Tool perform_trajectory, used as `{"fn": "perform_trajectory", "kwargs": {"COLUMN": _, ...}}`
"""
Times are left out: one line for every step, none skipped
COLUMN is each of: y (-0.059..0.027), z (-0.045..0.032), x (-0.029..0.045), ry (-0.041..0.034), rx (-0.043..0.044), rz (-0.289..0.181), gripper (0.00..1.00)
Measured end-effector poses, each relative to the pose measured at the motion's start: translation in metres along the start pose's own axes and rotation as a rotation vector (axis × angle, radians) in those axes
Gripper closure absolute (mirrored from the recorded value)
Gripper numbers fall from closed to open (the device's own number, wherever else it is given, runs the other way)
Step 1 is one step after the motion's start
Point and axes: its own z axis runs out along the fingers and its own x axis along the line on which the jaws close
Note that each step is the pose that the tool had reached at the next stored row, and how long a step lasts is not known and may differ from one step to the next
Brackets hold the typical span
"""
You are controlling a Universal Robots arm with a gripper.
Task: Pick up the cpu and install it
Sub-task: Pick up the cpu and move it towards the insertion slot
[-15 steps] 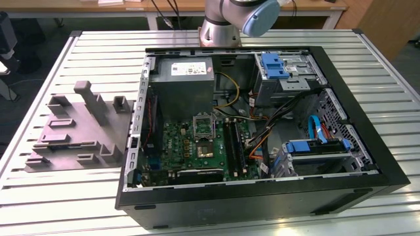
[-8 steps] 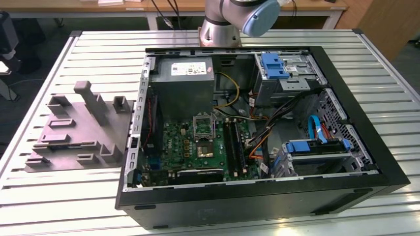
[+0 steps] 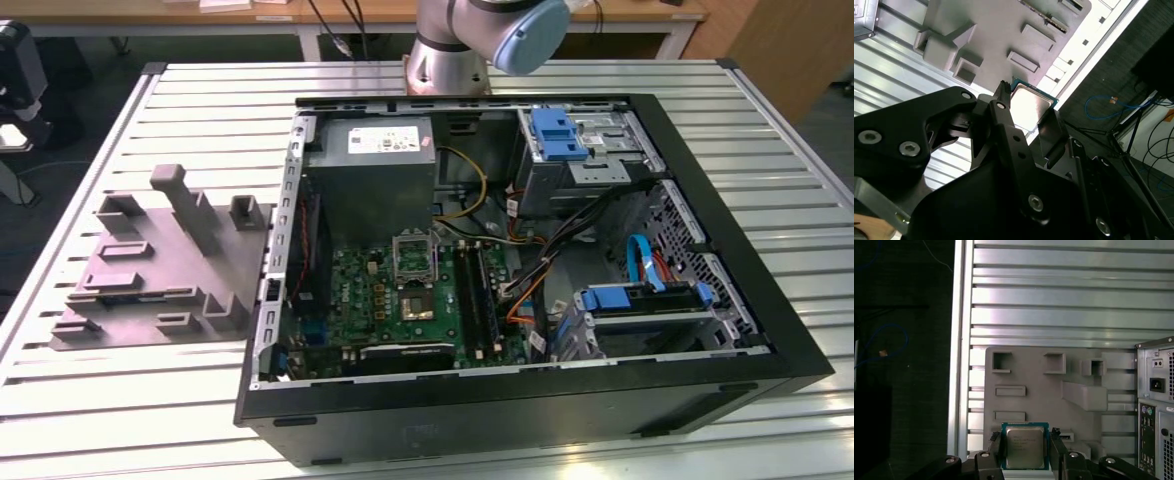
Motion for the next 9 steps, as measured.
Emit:
{"fn": "perform_trajectory", "kwargs": {"y": 0.0000, "z": 0.0000, "x": 0.0000, "ry": 0.0000, "rx": 0.0000, "rz": 0.000, "gripper": 0.53}}
{"fn": "perform_trajectory", "kwargs": {"y": 0.0000, "z": 0.0000, "x": 0.0000, "ry": 0.0000, "rx": 0.0000, "rz": 0.000, "gripper": 0.53}}
{"fn": "perform_trajectory", "kwargs": {"y": 0.0000, "z": 0.0000, "x": -0.0001, "ry": 0.0000, "rx": 0.0000, "rz": 0.000, "gripper": 0.53}}
{"fn": "perform_trajectory", "kwargs": {"y": 0.0000, "z": 0.0000, "x": -0.0004, "ry": -0.0001, "rx": 0.0000, "rz": 0.000, "gripper": 0.53}}
{"fn": "perform_trajectory", "kwargs": {"y": 0.0000, "z": 0.0000, "x": -0.0005, "ry": -0.0001, "rx": 0.0000, "rz": 0.000, "gripper": 0.53}}
{"fn": "perform_trajectory", "kwargs": {"y": 0.0000, "z": 0.0000, "x": -0.0006, "ry": -0.0001, "rx": 0.0000, "rz": 0.000, "gripper": 0.53}}
{"fn": "perform_trajectory", "kwargs": {"y": 0.0000, "z": 0.0001, "x": -0.0008, "ry": -0.0001, "rx": 0.0000, "rz": 0.000, "gripper": 0.53}}
{"fn": "perform_trajectory", "kwargs": {"y": 0.0000, "z": 0.0000, "x": -0.0011, "ry": 0.0000, "rx": 0.0000, "rz": 0.000, "gripper": 0.53}}
{"fn": "perform_trajectory", "kwargs": {"y": 0.0000, "z": 0.0000, "x": -0.0013, "ry": 0.0000, "rx": 0.0000, "rz": 0.000, "gripper": 0.53}}
